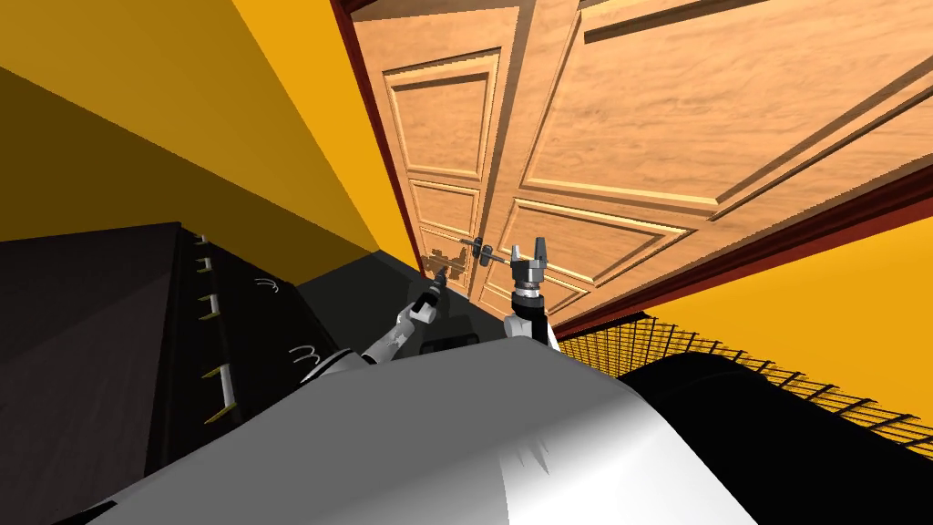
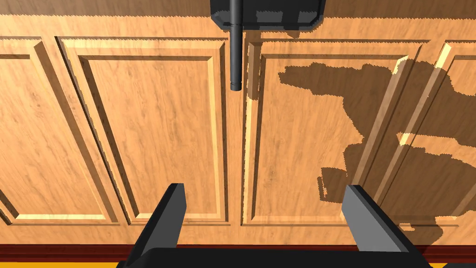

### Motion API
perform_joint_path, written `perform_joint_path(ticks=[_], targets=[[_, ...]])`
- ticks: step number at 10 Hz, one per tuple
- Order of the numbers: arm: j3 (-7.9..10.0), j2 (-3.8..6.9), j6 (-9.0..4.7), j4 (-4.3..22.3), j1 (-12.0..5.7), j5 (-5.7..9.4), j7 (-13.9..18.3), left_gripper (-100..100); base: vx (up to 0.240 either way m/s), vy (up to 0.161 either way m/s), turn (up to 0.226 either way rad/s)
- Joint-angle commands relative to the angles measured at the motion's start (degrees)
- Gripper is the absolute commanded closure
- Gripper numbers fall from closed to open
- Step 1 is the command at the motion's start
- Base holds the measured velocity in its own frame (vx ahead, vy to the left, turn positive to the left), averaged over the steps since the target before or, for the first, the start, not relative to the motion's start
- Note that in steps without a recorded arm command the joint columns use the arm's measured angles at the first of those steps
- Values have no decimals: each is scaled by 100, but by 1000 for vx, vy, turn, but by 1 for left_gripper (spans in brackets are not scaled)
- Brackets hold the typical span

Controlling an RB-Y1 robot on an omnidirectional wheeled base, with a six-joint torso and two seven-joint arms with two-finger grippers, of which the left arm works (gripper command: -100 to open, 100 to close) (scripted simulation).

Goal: Push the door open

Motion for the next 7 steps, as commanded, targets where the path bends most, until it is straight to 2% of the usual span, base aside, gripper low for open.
perform_joint_path(ticks=[1,3,7], targets=[[16,60,15,-71,111,36,-20,-100,-272,-32,180],[40,179,-20,-79,249,121,-14,-100,-232,-55,269],[90,414,-90,-95,520,289,-2,-100,-147,-37,268]])
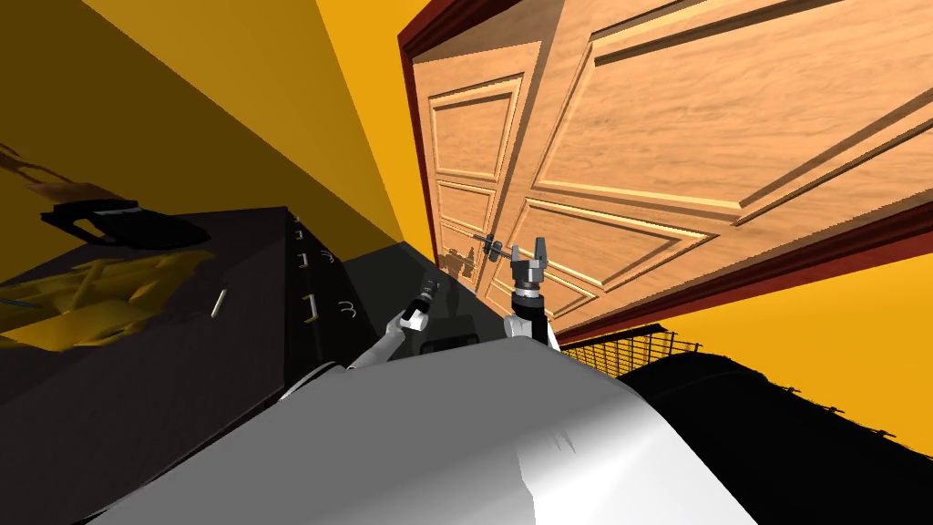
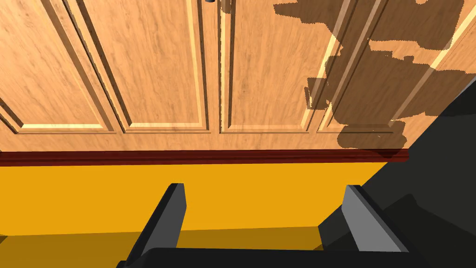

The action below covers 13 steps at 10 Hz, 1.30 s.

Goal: Push the door open

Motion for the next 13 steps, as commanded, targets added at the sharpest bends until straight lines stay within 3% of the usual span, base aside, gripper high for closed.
perform_joint_path(ticks=[1,6,13], targets=[[15,91,-49,4,118,66,9,-100,-141,-53,305],[80,394,-139,-16,466,283,24,-100,-158,-8,283],[220,993,-316,-51,1127,711,55,-100,-118,-6,319]])
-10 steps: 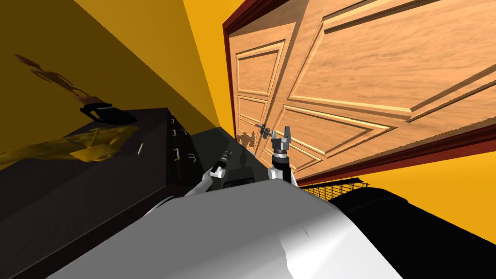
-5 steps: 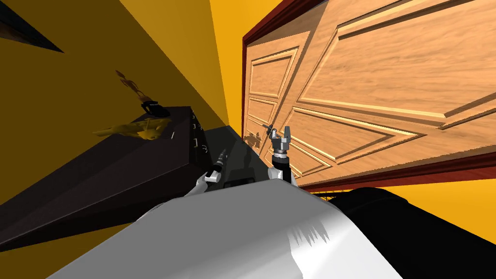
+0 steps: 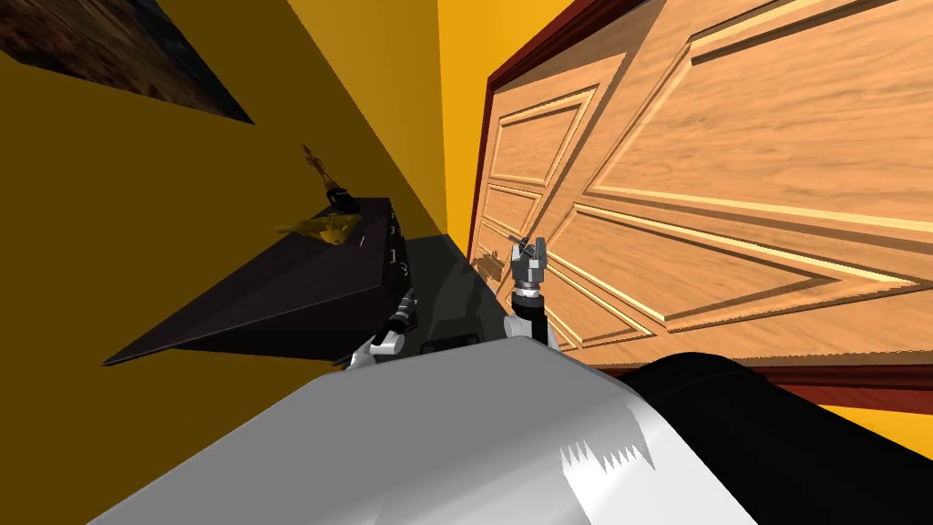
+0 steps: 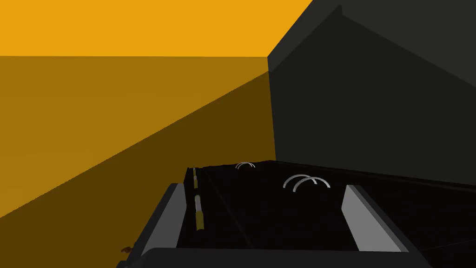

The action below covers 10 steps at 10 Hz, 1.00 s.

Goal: Push the door open

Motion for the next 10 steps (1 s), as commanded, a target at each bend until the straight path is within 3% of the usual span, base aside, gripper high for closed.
perform_joint_path(ticks=[1,4,5,10], targets=[[29,91,-58,84,97,97,-8,-100,-108,11,364],[91,351,-135,69,384,283,6,-100,-117,8,315],[91,351,-135,69,384,283,6,-100,-73,14,78],[206,787,-262,46,841,595,29,-100,-49,4,242]])
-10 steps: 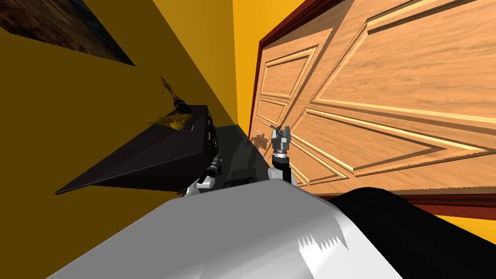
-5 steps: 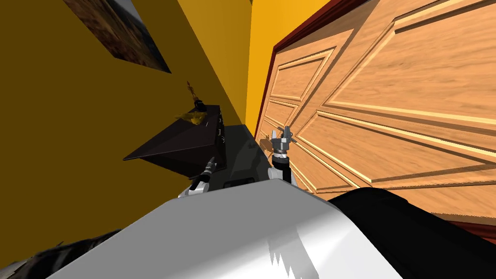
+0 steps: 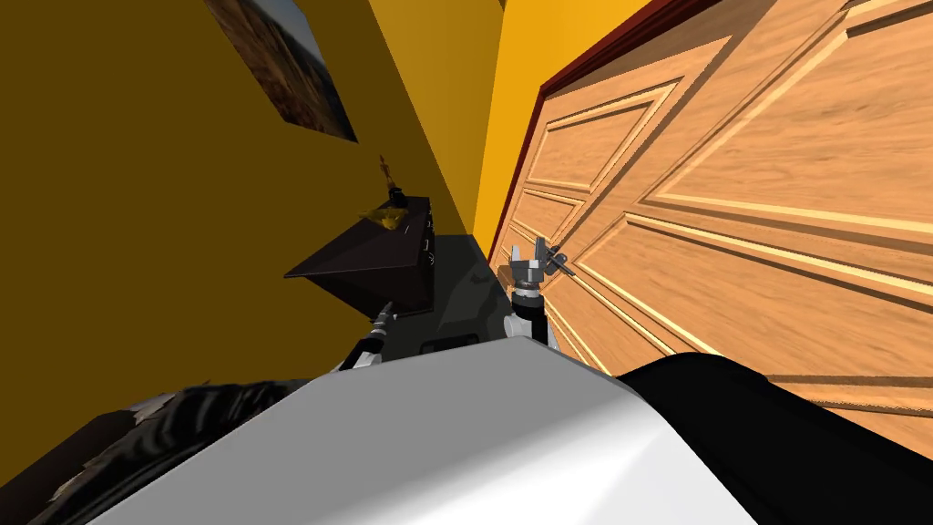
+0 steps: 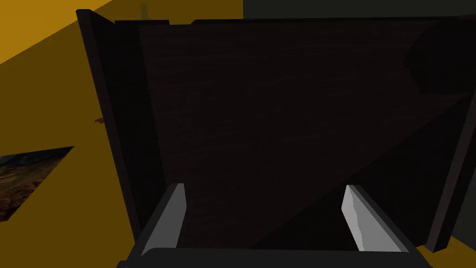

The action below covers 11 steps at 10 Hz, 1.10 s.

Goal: Push the door open

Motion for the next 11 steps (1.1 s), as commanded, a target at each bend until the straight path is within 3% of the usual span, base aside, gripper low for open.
perform_joint_path(ticks=[1,2,3,5,7,11], targets=[[15,107,-62,39,109,77,21,-100,-64,5,246],[44,216,-94,34,223,155,27,-100,-71,13,293],[44,216,-94,34,223,155,27,-100,-45,5,142],[101,434,-158,22,452,311,39,-100,-46,15,285],[116,488,-174,20,509,350,42,-100,-38,7,88],[239,943,-306,-3,978,676,67,-100,-58,21,339]])
